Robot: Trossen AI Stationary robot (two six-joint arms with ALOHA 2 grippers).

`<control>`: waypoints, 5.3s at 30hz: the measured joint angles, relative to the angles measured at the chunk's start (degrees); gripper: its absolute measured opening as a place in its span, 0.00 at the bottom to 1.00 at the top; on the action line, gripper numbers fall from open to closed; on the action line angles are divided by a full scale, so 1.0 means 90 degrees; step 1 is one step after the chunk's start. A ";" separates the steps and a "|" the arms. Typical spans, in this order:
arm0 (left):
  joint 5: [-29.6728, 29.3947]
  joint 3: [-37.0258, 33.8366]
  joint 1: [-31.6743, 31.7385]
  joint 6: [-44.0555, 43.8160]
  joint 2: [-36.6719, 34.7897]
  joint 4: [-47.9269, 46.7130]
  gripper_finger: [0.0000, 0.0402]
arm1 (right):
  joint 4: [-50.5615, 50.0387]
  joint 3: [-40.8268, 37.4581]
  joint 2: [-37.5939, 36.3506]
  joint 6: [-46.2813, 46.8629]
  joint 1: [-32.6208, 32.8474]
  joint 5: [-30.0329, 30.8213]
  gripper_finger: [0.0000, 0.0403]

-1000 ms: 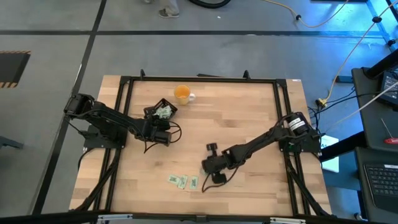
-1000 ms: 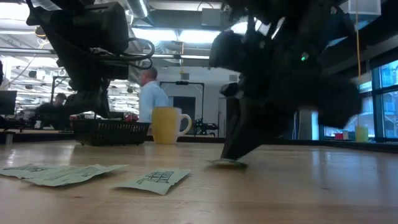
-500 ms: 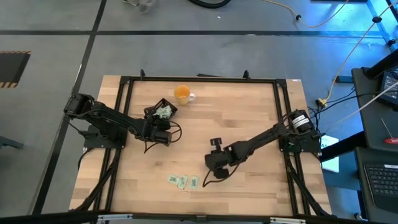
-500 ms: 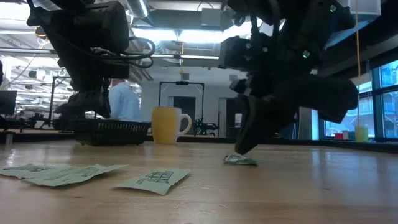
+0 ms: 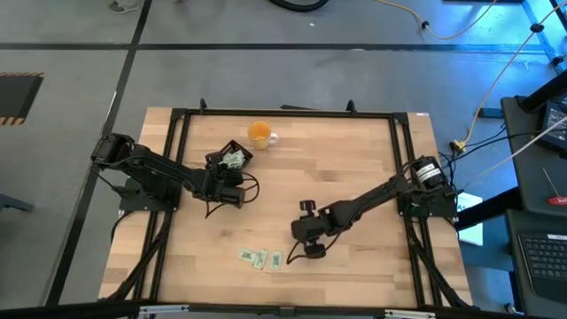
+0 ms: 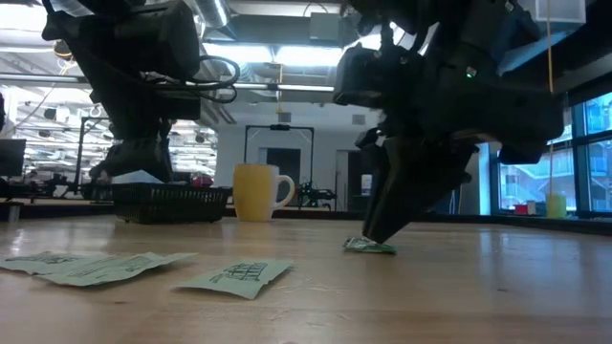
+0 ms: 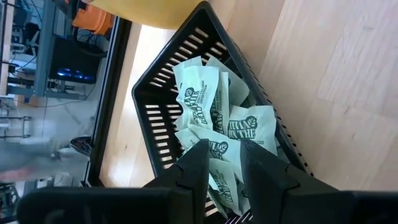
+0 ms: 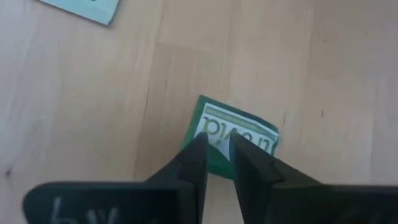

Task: Pick and place Stevia / Truvia into bins
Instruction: Put the green stevia packet into the black bin

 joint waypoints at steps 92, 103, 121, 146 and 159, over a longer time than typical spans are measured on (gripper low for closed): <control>0.3097 0.0435 -0.2220 0.7004 0.0500 0.7718 0.29 | 0.2263 0.0012 -0.1591 -0.1194 -0.0595 -0.3094 0.00; 0.3091 0.0435 -0.2046 0.6931 0.0500 0.7850 0.11 | 0.2385 0.0012 -0.1591 -0.1218 -0.0593 -0.2997 0.00; 0.2909 0.0435 -0.2050 0.6189 0.0505 0.7263 0.02 | 0.1741 0.0027 -0.1603 -0.1668 -0.0608 -0.2832 0.23; -0.1664 0.0435 -0.1841 0.1285 0.0500 0.1227 0.02 | 0.2399 0.0012 -0.0634 -0.1903 -0.0447 -0.2618 0.38; -0.0348 0.0435 -0.0632 -0.0683 0.0500 -0.0959 0.03 | 0.2565 0.0012 -0.0227 -0.1889 -0.0449 -0.2600 0.38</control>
